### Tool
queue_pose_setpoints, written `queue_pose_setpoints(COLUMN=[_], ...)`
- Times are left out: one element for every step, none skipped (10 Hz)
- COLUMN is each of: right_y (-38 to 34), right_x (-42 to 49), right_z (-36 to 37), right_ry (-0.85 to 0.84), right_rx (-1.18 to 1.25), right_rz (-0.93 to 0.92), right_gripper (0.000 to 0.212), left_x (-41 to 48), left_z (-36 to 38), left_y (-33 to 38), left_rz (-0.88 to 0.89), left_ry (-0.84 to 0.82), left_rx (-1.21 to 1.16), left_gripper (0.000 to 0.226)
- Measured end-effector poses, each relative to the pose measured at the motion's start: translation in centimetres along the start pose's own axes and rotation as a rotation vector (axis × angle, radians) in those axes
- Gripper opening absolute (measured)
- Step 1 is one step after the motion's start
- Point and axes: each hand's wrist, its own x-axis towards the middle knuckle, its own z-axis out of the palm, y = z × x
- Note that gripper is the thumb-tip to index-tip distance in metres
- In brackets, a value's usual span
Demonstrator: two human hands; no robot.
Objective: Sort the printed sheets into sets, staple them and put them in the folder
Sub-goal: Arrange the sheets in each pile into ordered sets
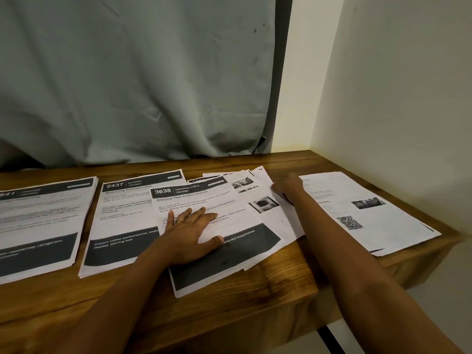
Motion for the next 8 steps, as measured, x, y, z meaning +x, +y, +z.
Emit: queue_pose_setpoints(right_y=[-0.3,-0.4,-0.5,-0.3,0.1,0.2,-0.2,0.0], right_x=[0.1,0.2,0.2,0.1,-0.3,-0.3,-0.6,-0.7], right_z=[0.4,0.5,0.6,0.6,0.1,-0.1,-0.8,-1.1], right_ry=[0.008,0.003,-0.009,0.002,0.044,0.012,-0.029,0.021], right_rx=[-0.007,0.007,0.021,-0.008,-0.038,-0.026,0.044,0.174], right_rz=[0.009,0.022,0.018,0.007,-0.040,0.007,0.054,0.089], right_gripper=[0.016,0.029,0.027,0.024,0.033,0.025,0.032,0.039], left_x=[-0.1,0.0,-0.1,-0.1,-0.1,-0.1,0.0,0.1], left_z=[0.0,0.0,0.0,0.0,0.0,0.0,0.1,0.1], left_y=[0.1,0.1,0.0,0.0,0.1,0.0,0.0,0.0], left_rz=[0.003,0.003,0.005,0.004,0.006,0.009,0.007,0.005], left_ry=[-0.002,0.001,0.003,0.004,0.005,0.001,0.003,0.000], left_rx=[0.000,0.001,-0.003,-0.007,-0.004,0.001,0.008,0.006], left_gripper=[0.136,0.136,0.136,0.136,0.137,0.137,0.136,0.135])
